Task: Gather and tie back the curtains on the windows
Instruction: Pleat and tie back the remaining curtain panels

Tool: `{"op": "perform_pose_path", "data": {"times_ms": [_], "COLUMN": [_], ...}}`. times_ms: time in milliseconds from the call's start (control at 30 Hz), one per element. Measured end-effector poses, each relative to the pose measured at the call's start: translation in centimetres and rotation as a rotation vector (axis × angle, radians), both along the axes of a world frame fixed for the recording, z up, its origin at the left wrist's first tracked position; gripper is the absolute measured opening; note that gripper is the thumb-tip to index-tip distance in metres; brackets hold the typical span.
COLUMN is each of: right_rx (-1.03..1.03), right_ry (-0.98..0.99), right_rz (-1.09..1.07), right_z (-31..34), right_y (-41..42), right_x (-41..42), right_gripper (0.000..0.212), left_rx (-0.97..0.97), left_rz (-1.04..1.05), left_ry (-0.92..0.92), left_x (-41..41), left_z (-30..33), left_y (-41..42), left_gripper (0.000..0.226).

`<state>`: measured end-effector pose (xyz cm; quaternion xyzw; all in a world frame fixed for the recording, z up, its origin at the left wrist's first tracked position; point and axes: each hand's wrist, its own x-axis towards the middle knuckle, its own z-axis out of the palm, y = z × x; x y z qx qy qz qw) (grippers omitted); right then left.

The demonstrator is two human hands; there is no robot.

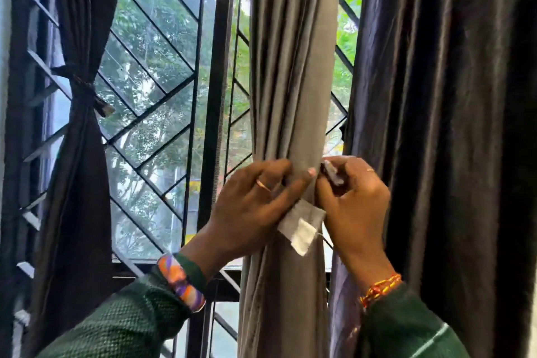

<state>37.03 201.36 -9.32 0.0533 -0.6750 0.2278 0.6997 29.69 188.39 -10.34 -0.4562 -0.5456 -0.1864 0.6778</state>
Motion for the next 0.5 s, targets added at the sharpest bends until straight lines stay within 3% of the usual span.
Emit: {"op": "perform_pose_path", "data": {"times_ms": [33,133,267,367,500], "right_rx": [0.071,0.152,-0.123,-0.275,-0.379], "right_ry": [-0.013,-0.091,-0.206,-0.236,-0.382], "right_rz": [0.012,0.117,0.376,0.466,0.57], "right_z": [0.0,0.3,1.4,2.5,4.9], "right_y": [-0.2,-0.9,-1.9,-2.8,-3.7], "right_x": [0.5,1.9,4.0,4.9,5.6], "right_gripper": [0.013,0.009,0.029,0.025,0.013], "left_rx": [-0.083,-0.207,-0.254,-0.193,-0.179], "left_rz": [0.057,0.142,0.189,0.198,0.189], "left_ry": [0.156,0.208,0.185,0.225,0.517], "left_x": [0.0,0.2,0.3,0.3,1.1], "left_z": [0.1,1.2,2.0,2.4,3.6], "left_y": [0.0,-0.5,-1.6,-2.3,-3.6], "left_gripper": [0.041,0.049,0.047,0.036,0.014]}}
